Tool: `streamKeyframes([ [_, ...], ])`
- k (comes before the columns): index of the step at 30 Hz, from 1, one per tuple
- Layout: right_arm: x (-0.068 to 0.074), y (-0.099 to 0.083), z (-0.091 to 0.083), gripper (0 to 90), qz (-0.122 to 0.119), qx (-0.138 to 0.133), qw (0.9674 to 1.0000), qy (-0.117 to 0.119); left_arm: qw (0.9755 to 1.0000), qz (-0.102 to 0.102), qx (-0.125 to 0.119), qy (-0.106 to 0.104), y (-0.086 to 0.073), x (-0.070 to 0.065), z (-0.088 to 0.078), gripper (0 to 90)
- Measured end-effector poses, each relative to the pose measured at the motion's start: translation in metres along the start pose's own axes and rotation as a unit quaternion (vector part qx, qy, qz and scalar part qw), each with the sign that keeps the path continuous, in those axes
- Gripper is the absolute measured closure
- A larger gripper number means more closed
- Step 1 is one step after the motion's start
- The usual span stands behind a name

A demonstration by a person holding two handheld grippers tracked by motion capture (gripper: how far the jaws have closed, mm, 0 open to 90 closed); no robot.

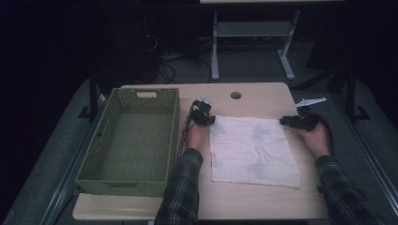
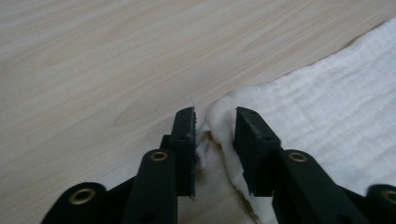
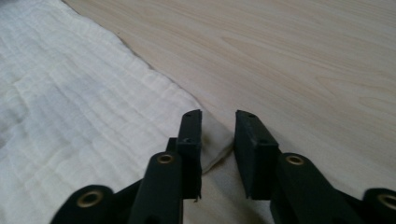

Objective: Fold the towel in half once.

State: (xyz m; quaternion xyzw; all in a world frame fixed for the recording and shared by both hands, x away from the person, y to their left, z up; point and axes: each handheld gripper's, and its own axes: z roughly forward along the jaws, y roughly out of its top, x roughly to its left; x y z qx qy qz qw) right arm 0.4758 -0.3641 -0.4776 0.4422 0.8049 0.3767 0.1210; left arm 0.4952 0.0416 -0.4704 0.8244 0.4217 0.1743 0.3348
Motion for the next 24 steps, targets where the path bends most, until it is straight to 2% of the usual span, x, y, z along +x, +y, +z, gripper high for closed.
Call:
streamKeyframes([
  [2,-0.002,-0.002,0.000,79.5,-0.002,-0.007,1.0000,0.003,1.0000,0.006,0.002,-0.002,0.001,-0.001,0.000,75.2],
  [3,-0.002,-0.002,0.000,79.5,-0.002,-0.007,1.0000,0.003,1.0000,0.006,0.002,-0.001,0.001,-0.002,0.000,75.2],
  [4,-0.001,-0.003,0.000,82.3,0.008,-0.008,0.9999,0.007,1.0000,0.009,0.002,-0.002,0.001,-0.004,0.000,78.0],
  [8,-0.001,-0.002,0.001,84.9,0.004,-0.007,0.9999,0.006,0.9999,0.012,0.003,-0.004,0.001,-0.005,0.000,84.1],
  [11,-0.001,-0.001,0.001,85.4,0.011,-0.005,0.9999,0.008,1.0000,0.003,0.004,-0.001,0.001,-0.004,0.000,85.2],
  [14,0.000,0.003,0.000,85.8,0.002,-0.001,1.0000,-0.006,1.0000,-0.005,-0.001,0.004,0.002,-0.001,-0.004,86.1],
  [16,0.001,0.007,-0.002,85.8,0.005,-0.005,1.0000,-0.007,1.0000,-0.006,-0.004,0.005,0.003,-0.001,-0.005,86.1],
  [21,0.001,0.018,-0.006,85.9,-0.010,-0.012,0.9998,-0.012,0.9993,-0.010,-0.023,0.029,0.009,-0.001,-0.016,86.2],
  [24,0.003,0.025,-0.010,86.0,-0.008,-0.016,0.9998,-0.013,0.9988,-0.020,-0.028,0.035,0.011,0.001,-0.022,86.2],
])
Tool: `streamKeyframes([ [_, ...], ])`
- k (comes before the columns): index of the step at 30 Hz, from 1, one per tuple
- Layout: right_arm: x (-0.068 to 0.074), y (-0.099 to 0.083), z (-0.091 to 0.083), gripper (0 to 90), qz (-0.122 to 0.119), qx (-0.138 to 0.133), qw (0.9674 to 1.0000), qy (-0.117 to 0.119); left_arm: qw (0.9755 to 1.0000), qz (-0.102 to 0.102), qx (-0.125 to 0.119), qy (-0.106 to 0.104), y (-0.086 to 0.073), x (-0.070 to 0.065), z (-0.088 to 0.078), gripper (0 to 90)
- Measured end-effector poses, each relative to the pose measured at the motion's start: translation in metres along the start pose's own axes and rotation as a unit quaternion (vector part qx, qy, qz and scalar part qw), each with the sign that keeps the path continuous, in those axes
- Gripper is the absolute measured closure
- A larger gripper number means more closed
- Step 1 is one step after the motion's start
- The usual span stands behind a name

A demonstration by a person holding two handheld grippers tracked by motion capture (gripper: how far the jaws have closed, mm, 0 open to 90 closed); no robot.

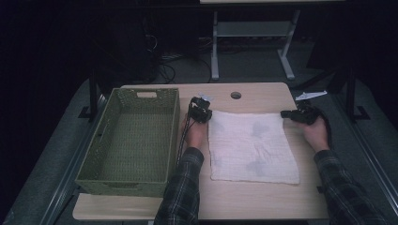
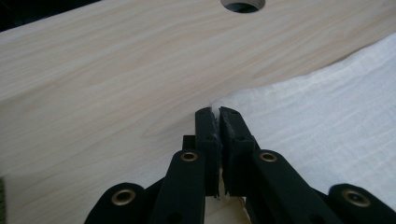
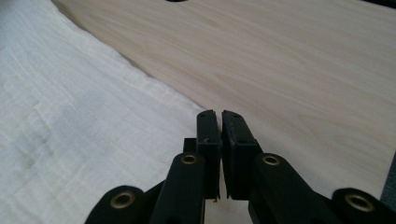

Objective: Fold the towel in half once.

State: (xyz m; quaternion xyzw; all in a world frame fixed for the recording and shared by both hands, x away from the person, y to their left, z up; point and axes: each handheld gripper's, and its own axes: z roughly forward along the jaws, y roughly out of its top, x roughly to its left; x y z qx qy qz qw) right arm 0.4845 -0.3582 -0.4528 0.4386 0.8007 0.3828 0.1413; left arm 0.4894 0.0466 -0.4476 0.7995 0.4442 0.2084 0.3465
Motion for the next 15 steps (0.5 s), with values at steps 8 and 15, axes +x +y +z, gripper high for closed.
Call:
streamKeyframes([
  [8,0.001,0.007,-0.012,86.0,0.009,-0.019,0.9997,0.012,0.9997,-0.014,-0.021,-0.003,0.004,0.000,-0.020,86.2],
  [15,0.006,-0.004,-0.022,85.9,0.003,-0.027,0.9995,0.018,0.9995,-0.015,-0.027,-0.009,-0.002,-0.009,-0.036,86.4],
])
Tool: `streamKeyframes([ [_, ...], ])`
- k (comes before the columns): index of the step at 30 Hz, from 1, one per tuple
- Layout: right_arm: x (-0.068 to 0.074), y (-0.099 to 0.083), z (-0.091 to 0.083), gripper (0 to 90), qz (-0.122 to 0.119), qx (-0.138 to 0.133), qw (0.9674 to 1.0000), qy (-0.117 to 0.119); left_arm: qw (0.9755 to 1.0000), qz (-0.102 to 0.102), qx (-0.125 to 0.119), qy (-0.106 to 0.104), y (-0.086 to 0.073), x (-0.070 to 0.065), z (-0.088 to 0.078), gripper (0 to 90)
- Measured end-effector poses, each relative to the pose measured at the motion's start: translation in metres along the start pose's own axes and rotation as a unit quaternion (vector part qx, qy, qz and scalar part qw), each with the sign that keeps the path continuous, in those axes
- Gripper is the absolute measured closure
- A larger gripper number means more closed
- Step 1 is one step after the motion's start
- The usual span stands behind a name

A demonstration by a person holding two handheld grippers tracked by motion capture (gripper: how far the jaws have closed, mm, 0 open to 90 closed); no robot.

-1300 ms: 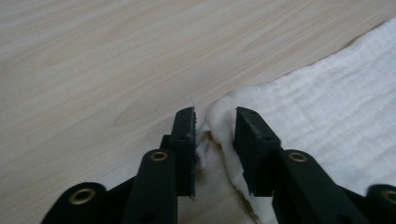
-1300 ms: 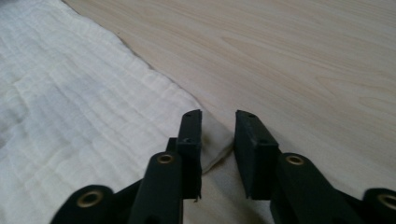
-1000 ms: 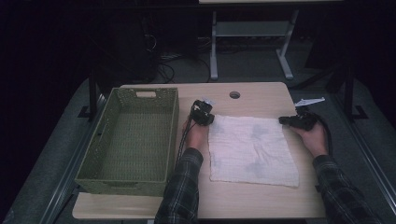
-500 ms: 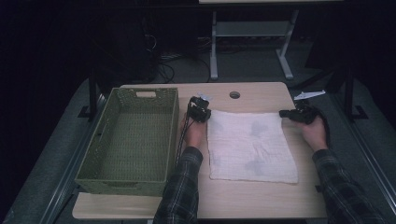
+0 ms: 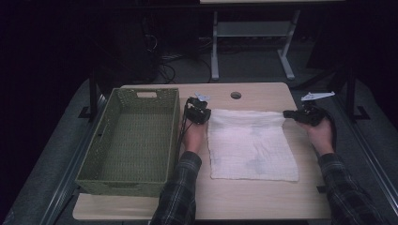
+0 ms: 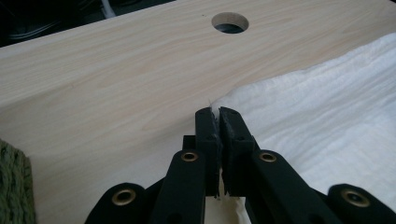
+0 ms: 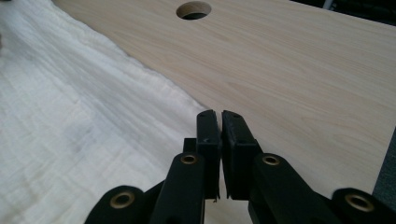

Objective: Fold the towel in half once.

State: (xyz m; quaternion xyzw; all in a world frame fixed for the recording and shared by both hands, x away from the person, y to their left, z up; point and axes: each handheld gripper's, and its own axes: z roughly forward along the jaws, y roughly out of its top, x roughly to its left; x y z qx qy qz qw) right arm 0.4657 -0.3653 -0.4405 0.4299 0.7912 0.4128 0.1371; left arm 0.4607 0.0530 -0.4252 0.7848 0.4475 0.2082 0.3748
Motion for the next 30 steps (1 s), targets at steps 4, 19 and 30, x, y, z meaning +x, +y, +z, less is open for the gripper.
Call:
streamKeyframes([
  [4,0.007,-0.004,-0.011,85.9,-0.012,-0.010,0.9999,0.000,1.0000,0.007,-0.001,-0.002,-0.003,-0.005,-0.011,86.4],
  [19,0.027,-0.031,-0.033,85.8,-0.015,-0.026,0.9995,0.002,0.9995,0.026,-0.002,-0.020,-0.027,-0.025,-0.043,86.6],
  [30,0.046,-0.051,-0.048,85.9,-0.027,-0.020,0.9993,0.014,0.9988,0.037,0.008,-0.030,-0.047,-0.035,-0.063,86.7],
])
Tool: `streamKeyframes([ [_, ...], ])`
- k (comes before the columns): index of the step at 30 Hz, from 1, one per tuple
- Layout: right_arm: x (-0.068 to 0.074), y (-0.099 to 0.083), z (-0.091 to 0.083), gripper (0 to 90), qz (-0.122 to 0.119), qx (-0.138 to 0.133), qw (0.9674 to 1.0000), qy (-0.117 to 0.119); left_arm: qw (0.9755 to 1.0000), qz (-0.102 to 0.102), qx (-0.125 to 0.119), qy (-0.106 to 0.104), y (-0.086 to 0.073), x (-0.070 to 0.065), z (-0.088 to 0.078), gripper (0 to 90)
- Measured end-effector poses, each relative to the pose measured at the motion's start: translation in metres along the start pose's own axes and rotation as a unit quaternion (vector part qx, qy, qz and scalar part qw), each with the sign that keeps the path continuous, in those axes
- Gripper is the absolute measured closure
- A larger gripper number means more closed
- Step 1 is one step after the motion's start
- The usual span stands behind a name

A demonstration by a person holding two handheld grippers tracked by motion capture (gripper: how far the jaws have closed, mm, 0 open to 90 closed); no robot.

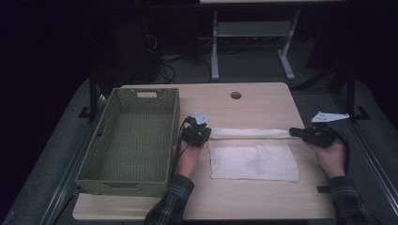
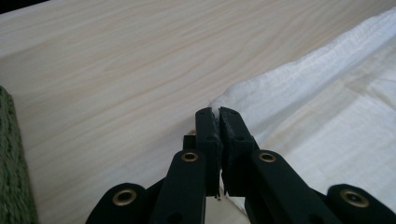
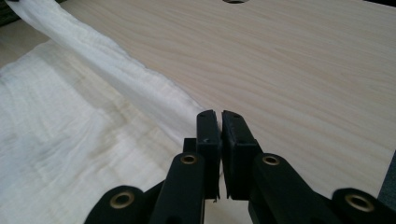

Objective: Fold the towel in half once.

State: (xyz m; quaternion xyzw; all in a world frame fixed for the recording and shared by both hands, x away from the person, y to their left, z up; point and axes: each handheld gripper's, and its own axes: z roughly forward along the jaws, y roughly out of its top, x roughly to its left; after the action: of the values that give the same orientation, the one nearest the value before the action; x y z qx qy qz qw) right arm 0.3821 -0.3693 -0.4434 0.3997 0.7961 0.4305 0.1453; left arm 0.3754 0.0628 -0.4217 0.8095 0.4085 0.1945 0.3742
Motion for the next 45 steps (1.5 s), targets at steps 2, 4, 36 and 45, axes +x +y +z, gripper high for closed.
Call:
streamKeyframes([
  [2,0.007,-0.004,-0.007,85.9,-0.006,-0.001,1.0000,-0.001,1.0000,0.002,-0.002,-0.002,-0.004,-0.004,-0.004,86.7],
  [4,0.009,-0.005,-0.008,85.9,-0.010,-0.001,0.9999,-0.002,1.0000,0.006,-0.001,-0.003,-0.009,-0.008,-0.007,86.7],
  [36,0.054,-0.043,-0.055,85.8,-0.032,0.009,0.9992,0.020,0.9989,0.035,0.015,-0.028,-0.041,-0.046,-0.047,86.7],
  [45,0.066,-0.056,-0.057,85.7,-0.033,0.030,0.9984,0.033,0.9985,0.037,0.031,-0.028,-0.047,-0.050,-0.048,86.6],
])
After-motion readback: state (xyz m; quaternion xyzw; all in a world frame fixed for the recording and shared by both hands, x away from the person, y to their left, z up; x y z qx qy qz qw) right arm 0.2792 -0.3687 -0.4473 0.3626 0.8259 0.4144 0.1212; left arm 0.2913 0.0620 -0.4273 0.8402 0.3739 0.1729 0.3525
